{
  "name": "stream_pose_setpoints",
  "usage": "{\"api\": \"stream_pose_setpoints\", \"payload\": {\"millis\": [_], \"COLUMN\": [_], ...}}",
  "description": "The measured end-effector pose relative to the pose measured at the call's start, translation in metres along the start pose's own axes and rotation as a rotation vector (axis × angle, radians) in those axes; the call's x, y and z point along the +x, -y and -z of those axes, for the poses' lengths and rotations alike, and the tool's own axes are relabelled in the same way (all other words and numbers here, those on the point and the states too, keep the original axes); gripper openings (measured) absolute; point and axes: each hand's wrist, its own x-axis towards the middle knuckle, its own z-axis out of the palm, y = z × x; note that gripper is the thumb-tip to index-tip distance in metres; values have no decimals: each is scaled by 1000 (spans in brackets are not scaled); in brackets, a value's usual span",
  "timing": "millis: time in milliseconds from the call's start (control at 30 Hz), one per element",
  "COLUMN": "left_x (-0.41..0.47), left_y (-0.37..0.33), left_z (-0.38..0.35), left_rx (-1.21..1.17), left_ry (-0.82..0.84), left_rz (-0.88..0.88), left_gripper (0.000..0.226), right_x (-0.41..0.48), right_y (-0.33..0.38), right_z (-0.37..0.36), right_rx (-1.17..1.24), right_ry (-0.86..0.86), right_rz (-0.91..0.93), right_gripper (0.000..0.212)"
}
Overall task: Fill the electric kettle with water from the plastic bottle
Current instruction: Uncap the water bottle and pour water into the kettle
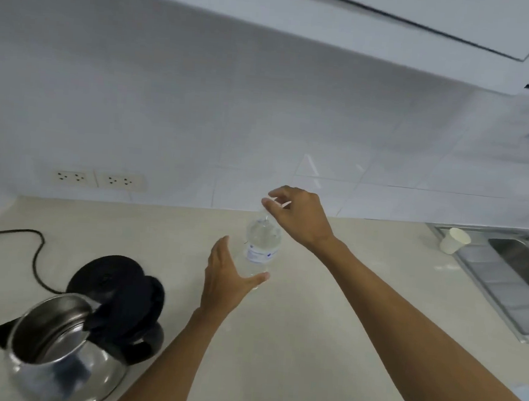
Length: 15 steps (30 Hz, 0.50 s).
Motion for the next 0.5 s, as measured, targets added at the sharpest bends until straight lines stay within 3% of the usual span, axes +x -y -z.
{"api": "stream_pose_setpoints", "payload": {"millis": [100,200,500], "left_x": [20,35,54], "left_y": [23,44,44], "left_z": [-22,-42,-65], "left_rx": [-44,-128,-263], "left_ry": [59,107,36], "left_rz": [26,22,-36], "left_gripper": [135,133,91], "right_x": [6,10,18], "right_y": [-7,-14,-13], "right_z": [-5,-8,-7], "right_rx": [4,-57,-243], "right_ry": [7,8,24], "right_rz": [41,82,136], "right_gripper": [26,28,43]}}
